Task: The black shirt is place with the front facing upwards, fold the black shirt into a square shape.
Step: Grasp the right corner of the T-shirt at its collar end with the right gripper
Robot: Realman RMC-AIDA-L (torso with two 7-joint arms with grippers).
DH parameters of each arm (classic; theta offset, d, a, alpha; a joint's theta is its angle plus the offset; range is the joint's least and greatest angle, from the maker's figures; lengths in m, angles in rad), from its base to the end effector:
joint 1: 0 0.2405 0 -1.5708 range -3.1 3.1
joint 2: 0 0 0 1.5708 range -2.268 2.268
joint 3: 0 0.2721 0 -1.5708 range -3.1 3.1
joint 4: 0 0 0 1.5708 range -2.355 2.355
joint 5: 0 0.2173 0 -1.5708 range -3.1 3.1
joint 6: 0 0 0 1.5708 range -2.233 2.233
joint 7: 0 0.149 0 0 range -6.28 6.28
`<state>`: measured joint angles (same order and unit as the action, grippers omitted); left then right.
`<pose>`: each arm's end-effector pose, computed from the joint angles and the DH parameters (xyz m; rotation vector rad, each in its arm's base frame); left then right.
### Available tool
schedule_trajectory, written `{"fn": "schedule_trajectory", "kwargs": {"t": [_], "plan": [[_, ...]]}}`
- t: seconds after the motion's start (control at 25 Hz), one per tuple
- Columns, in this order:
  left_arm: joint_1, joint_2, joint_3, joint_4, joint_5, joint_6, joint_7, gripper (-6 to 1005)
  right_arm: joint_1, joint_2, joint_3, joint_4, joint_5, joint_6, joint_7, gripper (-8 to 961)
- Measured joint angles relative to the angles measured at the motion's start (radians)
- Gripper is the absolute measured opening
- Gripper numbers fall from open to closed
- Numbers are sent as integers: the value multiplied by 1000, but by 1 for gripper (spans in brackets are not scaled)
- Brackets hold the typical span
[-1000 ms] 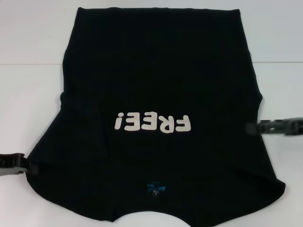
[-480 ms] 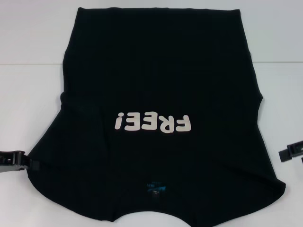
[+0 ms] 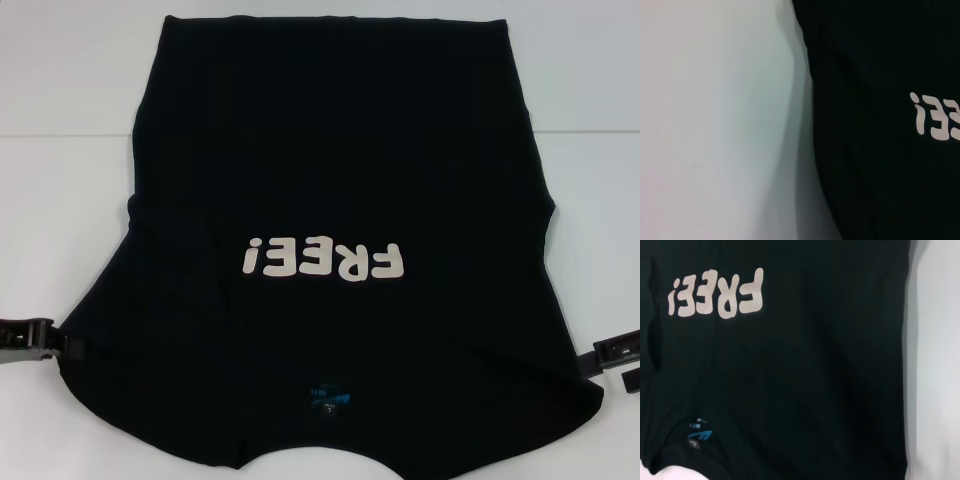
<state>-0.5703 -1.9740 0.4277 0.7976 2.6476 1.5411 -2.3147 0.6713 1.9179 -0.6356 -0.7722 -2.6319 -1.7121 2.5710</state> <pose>-0.3640 0.3429 0.0654 -2.1153 -1.8055 -0.1259 0.3157 0.3587 0.0632 -2.1957 1.9986 -0.0977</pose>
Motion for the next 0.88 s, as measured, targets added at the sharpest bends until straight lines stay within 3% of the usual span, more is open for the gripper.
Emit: {"fn": "schedule_trajectory", "kwargs": {"t": [0.88], "plan": [[1,-5,0,0,0,-3,0,38,10,25,-9,73,-4,86,-39,926]]}}
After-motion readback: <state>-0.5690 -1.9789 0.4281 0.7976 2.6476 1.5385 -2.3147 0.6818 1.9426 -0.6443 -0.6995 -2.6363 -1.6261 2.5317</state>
